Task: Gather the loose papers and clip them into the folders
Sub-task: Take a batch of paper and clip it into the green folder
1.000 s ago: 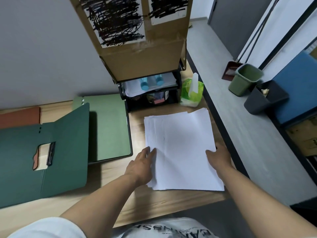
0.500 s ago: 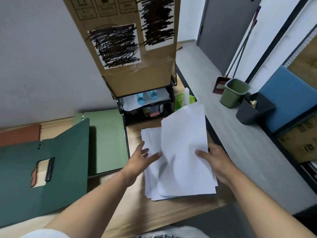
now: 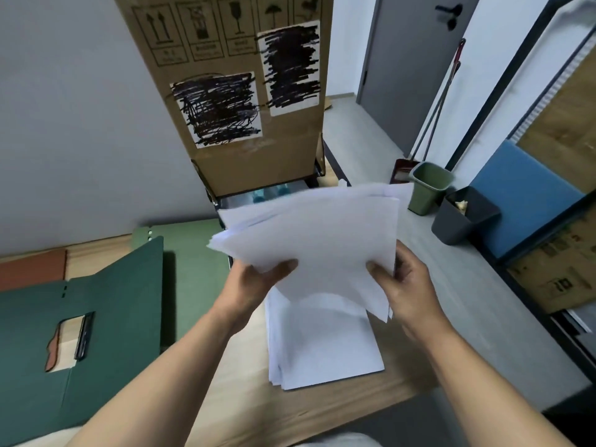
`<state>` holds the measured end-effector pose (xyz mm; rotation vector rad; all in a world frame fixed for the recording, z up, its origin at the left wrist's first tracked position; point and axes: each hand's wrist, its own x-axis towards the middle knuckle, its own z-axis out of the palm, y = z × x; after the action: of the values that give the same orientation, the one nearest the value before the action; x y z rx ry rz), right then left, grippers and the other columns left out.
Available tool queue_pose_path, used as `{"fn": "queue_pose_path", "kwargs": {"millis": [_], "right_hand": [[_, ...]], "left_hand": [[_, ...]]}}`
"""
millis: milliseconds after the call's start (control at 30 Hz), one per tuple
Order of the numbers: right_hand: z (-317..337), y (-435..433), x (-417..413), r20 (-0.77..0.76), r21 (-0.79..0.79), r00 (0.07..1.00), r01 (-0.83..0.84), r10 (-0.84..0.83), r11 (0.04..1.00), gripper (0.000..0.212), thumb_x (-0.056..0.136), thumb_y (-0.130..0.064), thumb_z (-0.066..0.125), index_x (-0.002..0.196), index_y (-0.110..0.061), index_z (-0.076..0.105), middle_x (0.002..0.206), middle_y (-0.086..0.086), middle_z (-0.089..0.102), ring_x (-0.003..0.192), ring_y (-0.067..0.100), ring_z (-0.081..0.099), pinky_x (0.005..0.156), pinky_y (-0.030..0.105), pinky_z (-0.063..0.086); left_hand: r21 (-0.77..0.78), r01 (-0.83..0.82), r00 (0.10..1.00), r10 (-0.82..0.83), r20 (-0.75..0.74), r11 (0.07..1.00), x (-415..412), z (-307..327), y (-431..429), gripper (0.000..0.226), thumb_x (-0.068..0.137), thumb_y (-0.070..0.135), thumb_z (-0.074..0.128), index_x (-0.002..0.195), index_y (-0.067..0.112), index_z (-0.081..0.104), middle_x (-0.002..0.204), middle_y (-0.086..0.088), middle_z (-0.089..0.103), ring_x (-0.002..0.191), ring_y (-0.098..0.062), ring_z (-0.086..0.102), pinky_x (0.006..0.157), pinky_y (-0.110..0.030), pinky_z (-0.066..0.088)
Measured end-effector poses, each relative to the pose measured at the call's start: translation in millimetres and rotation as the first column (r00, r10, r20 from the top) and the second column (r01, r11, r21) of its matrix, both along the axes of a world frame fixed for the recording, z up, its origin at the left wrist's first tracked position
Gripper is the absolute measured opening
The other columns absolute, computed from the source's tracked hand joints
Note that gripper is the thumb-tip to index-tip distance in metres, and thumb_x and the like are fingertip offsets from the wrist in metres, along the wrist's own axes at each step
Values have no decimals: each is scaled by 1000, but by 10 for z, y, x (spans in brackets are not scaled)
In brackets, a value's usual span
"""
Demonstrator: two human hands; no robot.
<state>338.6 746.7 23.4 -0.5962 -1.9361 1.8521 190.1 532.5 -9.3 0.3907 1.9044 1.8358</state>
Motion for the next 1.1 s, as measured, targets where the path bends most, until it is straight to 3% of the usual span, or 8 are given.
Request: {"fn": "queue_pose_path", "kwargs": {"millis": [133,267,367,467,667,900,1033,1100], "right_hand": [[-197,-135,-22,-12,24,992,124,-124,992,29,97,1,60,119,-18,65,112,0,75,106,19,71,94,42,56],[-478,-307,16,91,-79,984,163,-156,983,37,94,2,62,123,-21,60,113,-4,73,108,14,70,89,28,56],[-645,-351,34,174,-117,962,230,-208,966,40,90,8,61,119,-20,57,107,-6,71,102,12,69,81,23,55],[-735,-333,3,255,-133,946,239,-199,962,34,92,3,60,116,-21,58,106,-3,72,100,15,71,81,29,55],[-658,-291,-78,338,8,934,124,-119,992,29,98,-5,51,121,-21,61,113,-10,73,104,5,69,90,28,54],[-394,-715,-473,380,-39,909,-169,171,985,37,94,-5,57,120,-31,61,113,-15,73,104,5,69,90,30,55],[-399,-1315,-847,383,0,887,-278,257,961,38,97,-11,58,127,-34,57,118,-18,69,105,1,67,85,22,56],[-433,-1732,-1037,399,-13,871,-308,287,951,38,100,-13,58,128,-38,54,118,-23,66,101,-4,65,76,12,54]], "left_hand": [[-76,-205,978,202,-50,976,96,-90,83,65,75,46,87,126,9,66,126,-10,70,107,-14,74,85,-29,63],[-80,-220,975,221,4,972,280,-181,135,18,89,18,80,105,22,73,100,10,80,93,-7,76,79,-22,61],[-76,-182,979,188,75,980,336,-307,125,31,87,11,81,113,23,69,103,13,79,95,-7,75,81,-21,59],[-92,-168,975,179,132,982,299,-403,115,33,90,12,78,120,21,67,110,8,78,101,-10,75,87,-28,59],[-194,-148,980,170,104,970,212,-425,57,18,99,12,66,114,20,69,108,6,78,99,-15,75,87,-32,60],[-204,-143,934,200,295,968,-118,-162,-770,16,100,18,65,115,22,67,107,2,80,91,-19,79,72,-34,61],[-198,-170,917,228,328,965,-298,-136,-1503,22,100,16,64,123,17,66,113,-3,79,101,-28,77,90,-48,61],[-271,-232,887,318,335,934,-396,-224,-1969,17,100,21,65,114,13,68,105,-6,80,94,-29,77,87,-48,61]]}}
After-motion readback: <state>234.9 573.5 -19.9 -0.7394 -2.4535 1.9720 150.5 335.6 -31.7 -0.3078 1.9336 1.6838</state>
